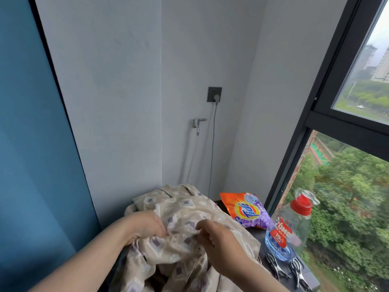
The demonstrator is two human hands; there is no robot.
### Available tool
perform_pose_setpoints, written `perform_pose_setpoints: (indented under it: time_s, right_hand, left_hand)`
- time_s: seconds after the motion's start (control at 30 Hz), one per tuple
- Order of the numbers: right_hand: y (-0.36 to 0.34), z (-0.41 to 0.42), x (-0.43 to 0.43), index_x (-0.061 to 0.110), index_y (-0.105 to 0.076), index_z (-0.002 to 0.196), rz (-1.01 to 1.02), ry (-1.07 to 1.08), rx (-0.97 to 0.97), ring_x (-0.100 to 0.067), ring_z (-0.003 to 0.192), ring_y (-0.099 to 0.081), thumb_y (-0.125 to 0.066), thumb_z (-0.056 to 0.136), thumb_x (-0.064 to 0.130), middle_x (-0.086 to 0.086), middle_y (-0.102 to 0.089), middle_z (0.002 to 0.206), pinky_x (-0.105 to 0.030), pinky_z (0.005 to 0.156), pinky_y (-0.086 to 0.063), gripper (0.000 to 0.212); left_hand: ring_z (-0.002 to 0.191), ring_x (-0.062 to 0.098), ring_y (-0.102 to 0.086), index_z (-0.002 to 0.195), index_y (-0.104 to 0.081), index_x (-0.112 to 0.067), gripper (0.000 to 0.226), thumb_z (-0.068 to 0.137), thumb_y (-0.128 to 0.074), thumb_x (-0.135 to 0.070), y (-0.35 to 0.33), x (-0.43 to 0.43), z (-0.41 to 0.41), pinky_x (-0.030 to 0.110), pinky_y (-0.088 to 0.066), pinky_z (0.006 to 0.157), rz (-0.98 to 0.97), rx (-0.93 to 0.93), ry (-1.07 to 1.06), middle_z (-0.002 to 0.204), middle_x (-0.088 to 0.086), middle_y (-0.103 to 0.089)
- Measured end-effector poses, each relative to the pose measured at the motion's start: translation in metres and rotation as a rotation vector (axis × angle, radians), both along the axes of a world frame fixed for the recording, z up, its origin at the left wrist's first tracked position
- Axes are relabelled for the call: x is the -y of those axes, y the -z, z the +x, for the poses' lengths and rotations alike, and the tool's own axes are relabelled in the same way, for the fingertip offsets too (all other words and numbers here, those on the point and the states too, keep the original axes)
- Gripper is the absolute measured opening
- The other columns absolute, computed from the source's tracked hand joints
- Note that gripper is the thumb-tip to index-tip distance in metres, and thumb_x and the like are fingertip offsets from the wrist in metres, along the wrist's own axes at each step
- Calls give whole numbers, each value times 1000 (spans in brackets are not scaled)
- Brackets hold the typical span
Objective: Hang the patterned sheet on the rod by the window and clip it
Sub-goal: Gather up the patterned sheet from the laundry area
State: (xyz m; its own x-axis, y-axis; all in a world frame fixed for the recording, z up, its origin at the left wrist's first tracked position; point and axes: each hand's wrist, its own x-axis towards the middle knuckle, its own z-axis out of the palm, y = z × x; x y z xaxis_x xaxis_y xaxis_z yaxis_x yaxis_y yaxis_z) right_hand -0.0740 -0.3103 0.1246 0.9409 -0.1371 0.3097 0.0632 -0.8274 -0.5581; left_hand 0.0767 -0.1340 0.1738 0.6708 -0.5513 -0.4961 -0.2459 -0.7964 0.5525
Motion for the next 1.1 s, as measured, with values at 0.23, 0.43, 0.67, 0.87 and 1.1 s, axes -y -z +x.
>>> perform_pose_setpoints:
  time_s: [0.23,0.43,0.67,0.87,1.1]
  right_hand:
    - [9,-31,18,16,-59,81,-138,-81,-310,-17,79,-54,-42,79,27,1,-59,70,-39,103,-36,19]
    - [-10,-14,18,18,-55,64,42,-9,-468,-12,63,-57,-44,79,28,4,-57,60,-31,96,-41,21]
    - [-81,61,-10,25,-47,114,870,109,24,-17,69,-61,-70,84,9,0,-63,90,-36,64,-55,41]
    - [-128,75,-6,5,-71,76,897,89,102,-26,67,-63,-64,86,-4,-15,-65,70,-37,66,-59,15]
    - [-132,75,-9,20,-53,125,656,272,341,-20,80,-68,-74,84,19,3,-58,118,-42,78,-59,46]
  left_hand:
    - [63,23,-61,80,-62,-5,17,91,-51,-5,7,13,21,34,-53,60,-574,-111,-613,74,17,-65]
    - [50,22,-56,71,-58,-7,24,92,-45,-1,-40,14,29,29,-45,56,-1031,-156,-711,52,7,-59]
    - [62,15,-48,62,-58,-18,15,68,-64,-29,-84,20,9,29,-37,62,-995,-16,-229,58,-4,-52]
    - [81,10,-59,98,-62,-19,51,57,-85,-38,-65,-3,5,26,-47,75,-743,153,-133,90,-5,-62]
    - [72,23,-69,81,-68,-11,8,88,-66,-13,-51,-1,5,31,-54,70,-951,100,-600,74,5,-71]
